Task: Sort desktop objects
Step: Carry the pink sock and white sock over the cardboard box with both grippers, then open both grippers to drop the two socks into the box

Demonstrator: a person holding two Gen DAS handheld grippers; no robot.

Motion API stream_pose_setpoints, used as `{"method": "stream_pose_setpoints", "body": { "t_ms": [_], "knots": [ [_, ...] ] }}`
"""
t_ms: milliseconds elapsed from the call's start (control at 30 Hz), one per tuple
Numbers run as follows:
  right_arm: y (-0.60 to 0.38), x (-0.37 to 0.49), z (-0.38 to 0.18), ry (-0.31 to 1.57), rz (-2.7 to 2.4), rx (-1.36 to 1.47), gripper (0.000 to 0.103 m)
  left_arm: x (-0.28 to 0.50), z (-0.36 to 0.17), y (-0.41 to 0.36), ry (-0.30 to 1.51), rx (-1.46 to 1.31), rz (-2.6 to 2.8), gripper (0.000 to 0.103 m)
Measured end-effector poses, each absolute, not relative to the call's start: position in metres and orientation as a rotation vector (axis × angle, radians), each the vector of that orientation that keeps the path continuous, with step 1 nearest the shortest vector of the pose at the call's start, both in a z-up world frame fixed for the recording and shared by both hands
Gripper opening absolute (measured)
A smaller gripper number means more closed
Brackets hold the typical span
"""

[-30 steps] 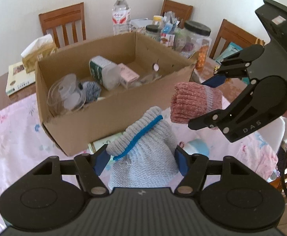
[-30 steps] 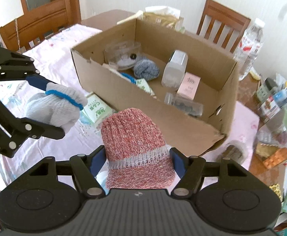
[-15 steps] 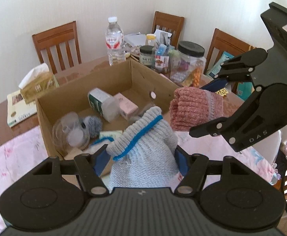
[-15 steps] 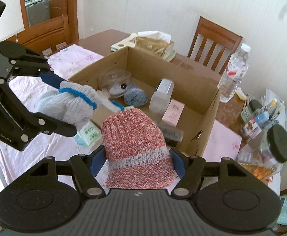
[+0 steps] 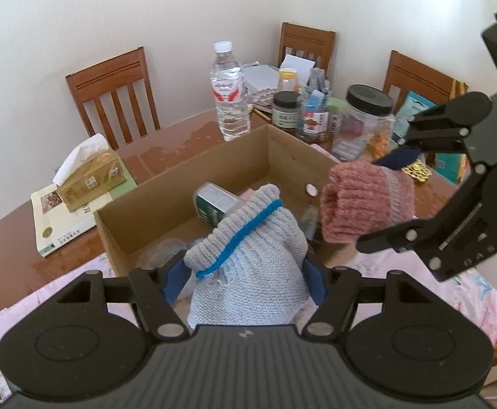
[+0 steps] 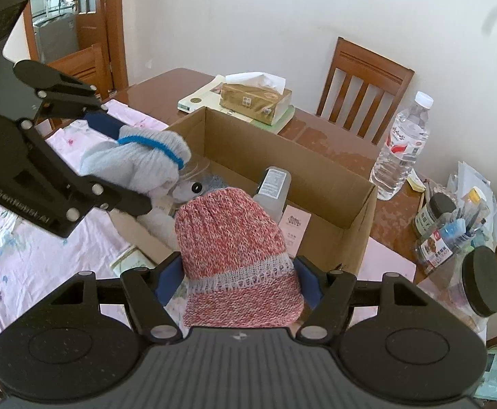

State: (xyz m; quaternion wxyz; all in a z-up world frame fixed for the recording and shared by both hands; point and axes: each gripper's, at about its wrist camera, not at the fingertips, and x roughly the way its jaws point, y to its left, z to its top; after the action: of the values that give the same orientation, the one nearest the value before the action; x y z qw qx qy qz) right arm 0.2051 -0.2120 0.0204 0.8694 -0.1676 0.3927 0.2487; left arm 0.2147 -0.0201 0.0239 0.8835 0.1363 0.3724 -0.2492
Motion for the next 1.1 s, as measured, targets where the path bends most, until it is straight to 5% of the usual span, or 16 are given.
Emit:
{"method": "stream_pose_setpoints", "body": {
  "t_ms": [267,433,867,1100],
  "knots": [
    [-0.197,0.230,0.020,0.820,0.529,-0.345,0.075,0.253,0.019,-0.009,0.778,0.288,-0.504,0.068],
    [-0.191,0.237,0.022,0.790,0.550,-0.318,0.101,0.275,0.013,-0.006,0.785,0.282,-0.501,0.068],
    [-0.209,0.241,0.011,0.849,0.472,-0.266,0.103,0.322,-0.005,-0.009,0.802,0.286,-0.518,0.069],
    [-0.217,0.240,0.008,0.869,0.432,-0.252,0.103,0.336,-0.014,-0.014,0.813,0.292,-0.490,0.086]
  ]
}}
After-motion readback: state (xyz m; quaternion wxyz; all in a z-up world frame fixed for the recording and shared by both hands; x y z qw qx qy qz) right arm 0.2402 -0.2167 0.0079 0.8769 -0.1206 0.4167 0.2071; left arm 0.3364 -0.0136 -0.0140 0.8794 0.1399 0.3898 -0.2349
